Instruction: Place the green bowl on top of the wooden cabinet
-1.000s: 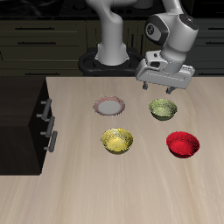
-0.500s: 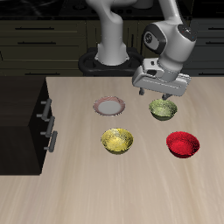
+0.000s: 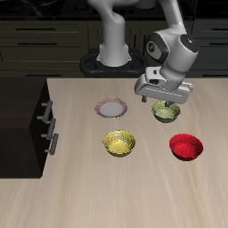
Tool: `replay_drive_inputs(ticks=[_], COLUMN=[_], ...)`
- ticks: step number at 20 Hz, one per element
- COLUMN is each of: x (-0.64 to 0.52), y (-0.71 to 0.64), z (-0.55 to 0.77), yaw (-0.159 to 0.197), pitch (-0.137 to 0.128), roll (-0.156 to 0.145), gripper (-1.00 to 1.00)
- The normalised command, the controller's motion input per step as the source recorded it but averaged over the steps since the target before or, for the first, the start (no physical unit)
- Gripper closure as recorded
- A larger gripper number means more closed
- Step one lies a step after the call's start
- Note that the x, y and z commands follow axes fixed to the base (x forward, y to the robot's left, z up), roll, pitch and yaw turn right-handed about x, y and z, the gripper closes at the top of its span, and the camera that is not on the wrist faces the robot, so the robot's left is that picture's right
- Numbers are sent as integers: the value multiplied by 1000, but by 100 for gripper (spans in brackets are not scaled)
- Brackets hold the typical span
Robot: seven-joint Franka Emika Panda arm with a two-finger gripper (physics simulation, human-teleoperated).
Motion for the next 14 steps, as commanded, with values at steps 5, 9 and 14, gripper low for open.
replay_drive_inputs(ticks=[5, 9, 14], x=[-7, 6, -48], y=[30, -28, -3], z=[-214, -163, -4], yaw=[-12, -13, 94], pitch=[43, 35, -52], roll=[-5, -3, -47], gripper=[-100, -100, -100])
